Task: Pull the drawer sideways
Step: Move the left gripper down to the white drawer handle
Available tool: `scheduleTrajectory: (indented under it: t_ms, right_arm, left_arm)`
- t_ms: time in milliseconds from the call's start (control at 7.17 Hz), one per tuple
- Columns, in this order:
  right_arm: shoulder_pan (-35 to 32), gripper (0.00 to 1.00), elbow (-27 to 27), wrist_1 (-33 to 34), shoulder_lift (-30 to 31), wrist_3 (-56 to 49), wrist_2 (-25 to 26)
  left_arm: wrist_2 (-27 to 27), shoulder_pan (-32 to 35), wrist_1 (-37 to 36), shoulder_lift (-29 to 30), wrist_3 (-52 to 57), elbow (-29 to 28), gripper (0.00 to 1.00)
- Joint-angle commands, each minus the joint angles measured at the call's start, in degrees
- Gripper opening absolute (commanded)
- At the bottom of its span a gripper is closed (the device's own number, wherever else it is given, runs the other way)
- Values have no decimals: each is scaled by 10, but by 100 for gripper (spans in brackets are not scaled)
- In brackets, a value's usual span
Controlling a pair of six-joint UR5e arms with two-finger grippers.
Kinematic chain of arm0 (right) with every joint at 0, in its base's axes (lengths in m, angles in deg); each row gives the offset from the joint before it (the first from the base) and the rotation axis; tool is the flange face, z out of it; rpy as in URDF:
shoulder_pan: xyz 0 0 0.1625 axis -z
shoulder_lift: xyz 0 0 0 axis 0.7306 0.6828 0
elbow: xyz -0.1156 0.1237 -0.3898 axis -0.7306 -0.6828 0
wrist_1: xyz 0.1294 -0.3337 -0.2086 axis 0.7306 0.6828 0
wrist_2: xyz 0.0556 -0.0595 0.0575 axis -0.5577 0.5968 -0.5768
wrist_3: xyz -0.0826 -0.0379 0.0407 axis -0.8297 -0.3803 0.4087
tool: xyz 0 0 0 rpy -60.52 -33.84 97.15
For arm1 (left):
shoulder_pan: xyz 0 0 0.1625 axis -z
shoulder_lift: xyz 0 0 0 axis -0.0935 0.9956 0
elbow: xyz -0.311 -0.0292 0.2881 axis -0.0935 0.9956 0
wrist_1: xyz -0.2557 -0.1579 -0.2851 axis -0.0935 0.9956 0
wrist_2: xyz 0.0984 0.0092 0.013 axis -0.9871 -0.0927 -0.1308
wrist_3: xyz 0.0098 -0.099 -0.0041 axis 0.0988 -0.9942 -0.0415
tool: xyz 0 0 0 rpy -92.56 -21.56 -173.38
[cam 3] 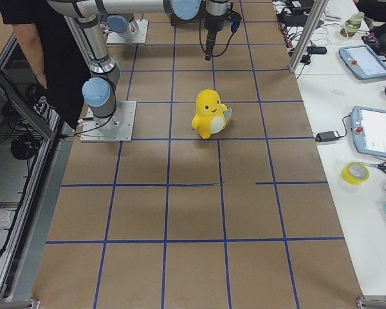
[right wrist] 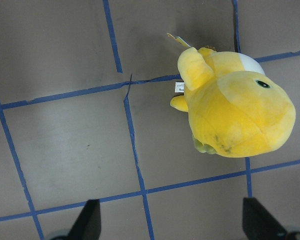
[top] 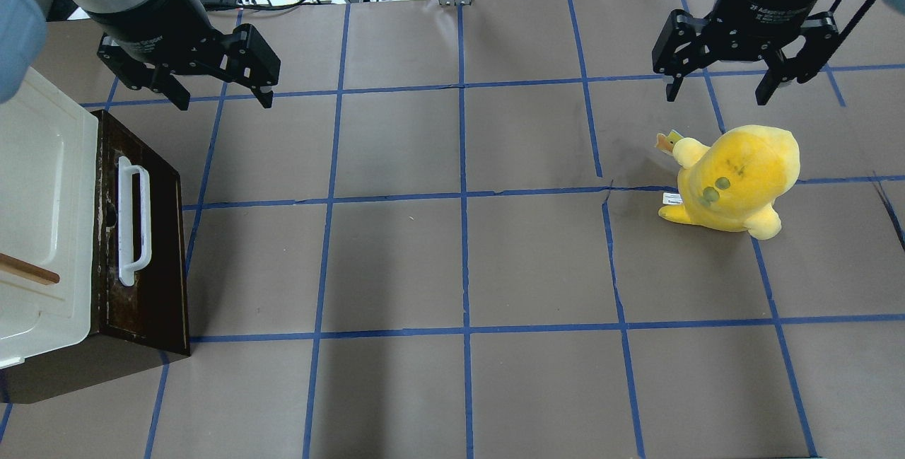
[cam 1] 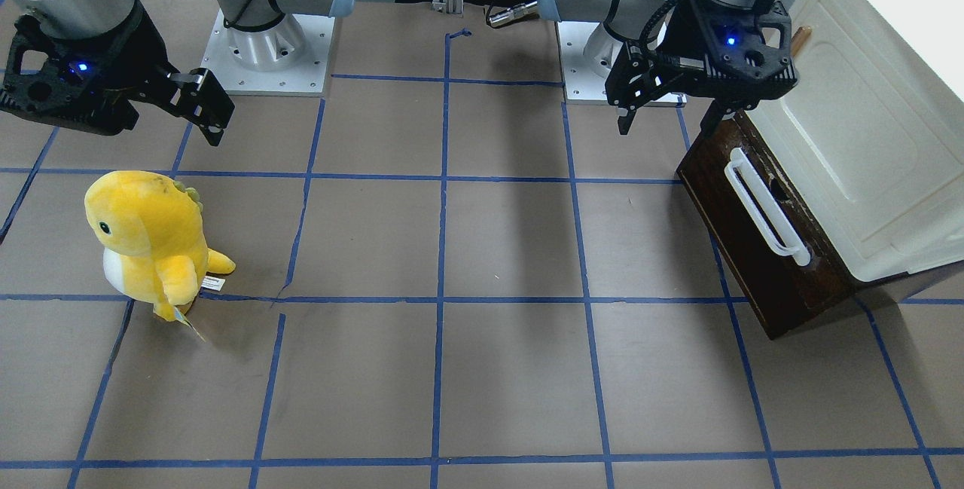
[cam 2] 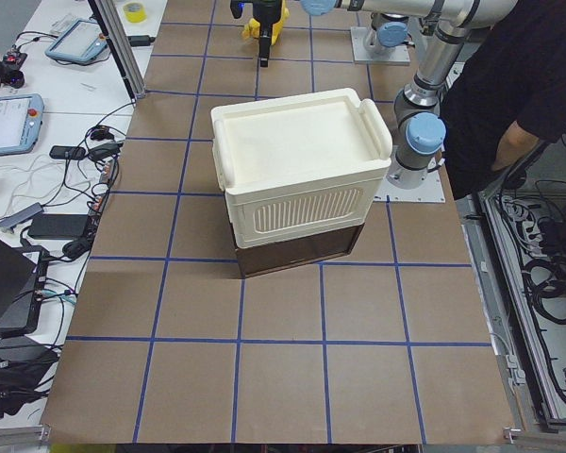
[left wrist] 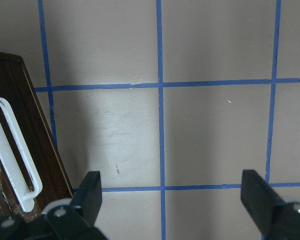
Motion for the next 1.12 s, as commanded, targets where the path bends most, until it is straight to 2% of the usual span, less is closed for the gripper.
scheduleTrajectory:
  t_ms: [0, 279, 558, 697, 837, 976]
  right_arm:
    - [0, 100, 0, 0, 0, 0, 0]
    - [0, 100, 0, 0, 0, 0, 0]
    - [0, 100, 0, 0, 0, 0, 0]
    - [0, 100, 0, 0, 0, 0, 0]
    - [1, 100, 0, 0, 0, 0, 0]
    - [0, 100, 0, 0, 0, 0, 0]
  left_arm:
    - [-2, 0, -1, -1, 2, 1, 100]
    - [-3, 0, -1, 0, 2, 1, 100]
    - [-51, 0, -1, 17, -11, 4, 100]
    - [-55, -1, -18, 24, -15, 22, 100]
    - [-101, 3, -81, 45, -66, 58, 100]
    - [-109, 5, -109, 60, -77, 85, 100]
